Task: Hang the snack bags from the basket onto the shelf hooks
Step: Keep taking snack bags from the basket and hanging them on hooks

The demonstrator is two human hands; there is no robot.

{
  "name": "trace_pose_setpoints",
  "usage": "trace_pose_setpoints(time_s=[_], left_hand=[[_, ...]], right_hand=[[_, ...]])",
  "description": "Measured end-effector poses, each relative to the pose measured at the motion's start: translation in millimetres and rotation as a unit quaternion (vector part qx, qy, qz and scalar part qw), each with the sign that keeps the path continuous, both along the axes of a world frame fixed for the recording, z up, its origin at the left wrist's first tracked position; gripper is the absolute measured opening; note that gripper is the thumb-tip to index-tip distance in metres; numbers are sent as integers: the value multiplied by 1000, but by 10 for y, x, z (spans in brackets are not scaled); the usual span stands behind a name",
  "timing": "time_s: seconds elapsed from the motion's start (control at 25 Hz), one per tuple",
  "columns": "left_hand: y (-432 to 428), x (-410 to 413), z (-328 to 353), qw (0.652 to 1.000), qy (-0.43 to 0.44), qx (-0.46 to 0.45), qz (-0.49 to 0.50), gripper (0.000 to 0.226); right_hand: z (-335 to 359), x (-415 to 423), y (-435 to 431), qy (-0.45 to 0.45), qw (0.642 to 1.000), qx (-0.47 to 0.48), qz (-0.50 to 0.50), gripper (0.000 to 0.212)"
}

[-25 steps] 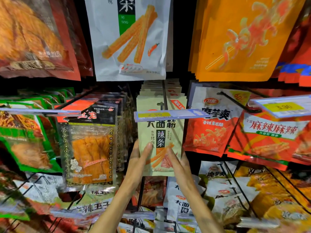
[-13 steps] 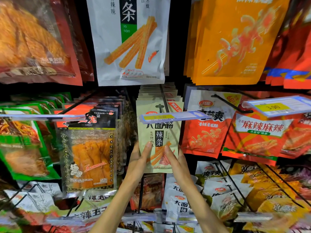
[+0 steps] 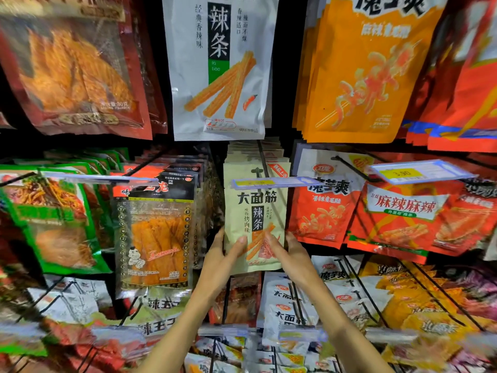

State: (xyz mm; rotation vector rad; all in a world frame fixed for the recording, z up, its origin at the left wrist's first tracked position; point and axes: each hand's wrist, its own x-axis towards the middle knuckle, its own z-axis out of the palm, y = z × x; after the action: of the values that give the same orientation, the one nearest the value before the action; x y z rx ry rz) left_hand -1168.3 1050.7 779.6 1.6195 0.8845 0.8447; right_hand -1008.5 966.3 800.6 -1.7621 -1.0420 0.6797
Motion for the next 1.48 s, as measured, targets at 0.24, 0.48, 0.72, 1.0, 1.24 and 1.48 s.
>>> trace_pose_setpoints(time_s=[0.24,0.48,0.72,1.0,1.24,1.48], left_hand=[[-211,-160,-136,947,253,189,54,73],[-792,-332,191,775,515,342,128,44],[-1334,-144,348,724,555,391,121,51],[-1796,367,550,717,554,414,87,53],[-1705,712,616,733,518,433,76,49],[-1379,1029,815,747,502,428,78,48]], right_hand=[[-24,146,-375,-309,949,-62,26,57],[197,256,-861,-500,849,-156,71,55],[409,312,-1357,-537,800,-229,135,60],[469,638,-1884,-547,807,-192,115,60],[547,955,-1947,-532,820,-187,97,58],[727,1158,-1580,-500,836,-209,88,62]])
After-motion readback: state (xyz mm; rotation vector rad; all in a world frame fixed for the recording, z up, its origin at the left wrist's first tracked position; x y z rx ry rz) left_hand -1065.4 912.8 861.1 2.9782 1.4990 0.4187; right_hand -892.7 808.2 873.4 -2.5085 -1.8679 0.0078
